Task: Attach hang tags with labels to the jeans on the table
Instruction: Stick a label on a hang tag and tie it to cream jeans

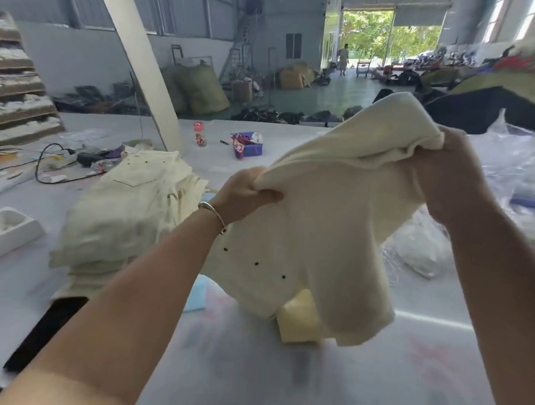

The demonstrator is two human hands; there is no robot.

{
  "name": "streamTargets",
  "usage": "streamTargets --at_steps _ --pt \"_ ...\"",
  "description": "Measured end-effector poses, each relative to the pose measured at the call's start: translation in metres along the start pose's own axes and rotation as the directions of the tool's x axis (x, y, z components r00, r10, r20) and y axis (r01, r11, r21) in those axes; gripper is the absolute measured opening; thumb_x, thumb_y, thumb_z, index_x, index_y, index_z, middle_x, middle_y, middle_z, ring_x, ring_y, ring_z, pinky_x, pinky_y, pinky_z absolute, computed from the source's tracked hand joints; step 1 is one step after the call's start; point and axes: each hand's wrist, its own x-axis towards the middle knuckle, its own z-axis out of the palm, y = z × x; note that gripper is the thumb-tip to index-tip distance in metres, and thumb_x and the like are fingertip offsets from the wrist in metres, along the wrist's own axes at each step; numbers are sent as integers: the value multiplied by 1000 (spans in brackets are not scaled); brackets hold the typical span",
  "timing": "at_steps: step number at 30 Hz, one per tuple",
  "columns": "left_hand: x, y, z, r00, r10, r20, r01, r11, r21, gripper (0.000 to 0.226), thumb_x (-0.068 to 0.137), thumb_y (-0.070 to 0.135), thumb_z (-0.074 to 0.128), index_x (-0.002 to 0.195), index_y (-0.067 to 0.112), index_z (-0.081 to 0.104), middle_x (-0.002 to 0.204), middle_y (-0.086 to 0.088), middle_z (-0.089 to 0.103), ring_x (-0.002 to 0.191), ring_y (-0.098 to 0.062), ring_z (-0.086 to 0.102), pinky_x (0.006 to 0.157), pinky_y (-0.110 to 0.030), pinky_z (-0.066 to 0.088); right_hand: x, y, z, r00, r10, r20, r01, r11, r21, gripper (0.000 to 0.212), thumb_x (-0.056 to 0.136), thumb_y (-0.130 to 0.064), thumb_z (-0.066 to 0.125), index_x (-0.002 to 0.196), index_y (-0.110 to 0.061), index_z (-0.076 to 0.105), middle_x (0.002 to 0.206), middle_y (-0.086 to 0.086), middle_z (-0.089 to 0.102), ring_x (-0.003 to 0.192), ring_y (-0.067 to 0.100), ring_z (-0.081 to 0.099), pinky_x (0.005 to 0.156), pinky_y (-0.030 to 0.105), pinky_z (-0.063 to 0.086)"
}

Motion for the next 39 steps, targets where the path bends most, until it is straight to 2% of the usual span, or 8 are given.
streamTargets --at_steps 5,10,16,21,27,31,36,39 --pt "-40 6 56 972 -143 185 76 940 332 25 69 21 86 86 18 67 80 1 63 80 -17 57 67 -27 45 -17 1 -48 997 47 -59 -45 998 42 23 65 -4 59 62 -26 67 54 -17 64 49 -4 58 46 13 45" --pt "-69 -17 82 948 -272 165 222 937 270 34 76 9 79 54 16 54 63 -1 52 65 -17 50 61 -27 39 -32 21 -81 990 130 -58 -129 991 17 30 64 -1 61 60 -30 71 56 -15 65 55 2 61 52 17 48" --pt "-62 14 39 998 -15 -61 39 914 405 29 74 36 56 56 19 42 56 8 43 58 -15 41 56 -31 30 -50 41 -110 983 144 -114 -140 989 44 29 67 3 57 82 -19 69 68 -8 68 65 10 63 60 23 51" --pt "-60 46 14 870 189 -455 77 860 504 17 73 26 46 72 15 58 64 3 50 69 -24 46 61 -29 29 -55 50 -116 975 133 -177 -118 989 89 27 75 3 55 77 -20 68 81 4 57 83 20 48 76 35 37" --pt "-73 66 16 819 328 -472 1 820 572 21 79 17 54 92 21 70 88 -6 70 86 -29 59 65 -26 31 -57 54 -120 952 138 -275 -117 989 93 28 80 -1 56 78 -25 70 70 -12 60 78 15 49 72 29 40" --pt "-79 70 7 878 291 -379 -17 812 583 24 79 42 55 74 18 59 59 -1 51 65 -27 49 57 -30 31 -52 49 -124 933 40 -358 -82 991 -105 13 86 -27 53 86 -18 62 74 -2 51 70 12 42 61 31 35" --pt "-78 54 12 997 -62 -45 70 981 183 43 72 42 82 51 20 51 49 14 41 50 -3 36 50 -22 31 -51 33 -133 952 -87 -293 -2 957 -289 13 85 -28 50 79 -18 56 71 -4 47 69 10 40 60 30 33" --pt "-82 20 52 896 -323 306 263 939 224 24 75 34 82 67 15 71 64 8 66 58 -7 59 58 -21 48 -53 27 -142 965 -115 -235 -7 887 -462 12 85 -26 51 75 -20 55 62 -8 45 61 8 40 56 31 33"
